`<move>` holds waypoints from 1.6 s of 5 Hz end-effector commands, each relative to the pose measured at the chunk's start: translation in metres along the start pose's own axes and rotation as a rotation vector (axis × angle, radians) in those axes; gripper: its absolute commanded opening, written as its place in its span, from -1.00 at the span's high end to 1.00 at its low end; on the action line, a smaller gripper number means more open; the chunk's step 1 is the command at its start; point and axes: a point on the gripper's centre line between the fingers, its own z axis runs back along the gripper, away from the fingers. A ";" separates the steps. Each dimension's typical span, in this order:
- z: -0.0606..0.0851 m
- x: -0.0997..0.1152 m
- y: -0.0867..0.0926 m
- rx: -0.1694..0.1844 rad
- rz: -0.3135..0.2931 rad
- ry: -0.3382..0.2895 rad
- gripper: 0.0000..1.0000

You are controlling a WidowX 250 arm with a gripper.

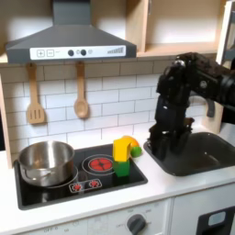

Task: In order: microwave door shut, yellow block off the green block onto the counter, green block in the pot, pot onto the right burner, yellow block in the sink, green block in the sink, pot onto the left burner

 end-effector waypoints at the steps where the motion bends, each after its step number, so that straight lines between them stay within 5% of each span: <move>1: 0.005 0.025 0.015 0.012 0.008 -0.043 1.00; 3: 0.018 0.060 0.028 0.024 0.023 -0.127 1.00; 5: 0.028 0.089 0.032 -0.016 -0.004 -0.220 1.00; 8: 0.068 0.132 0.036 0.010 -0.046 -0.408 1.00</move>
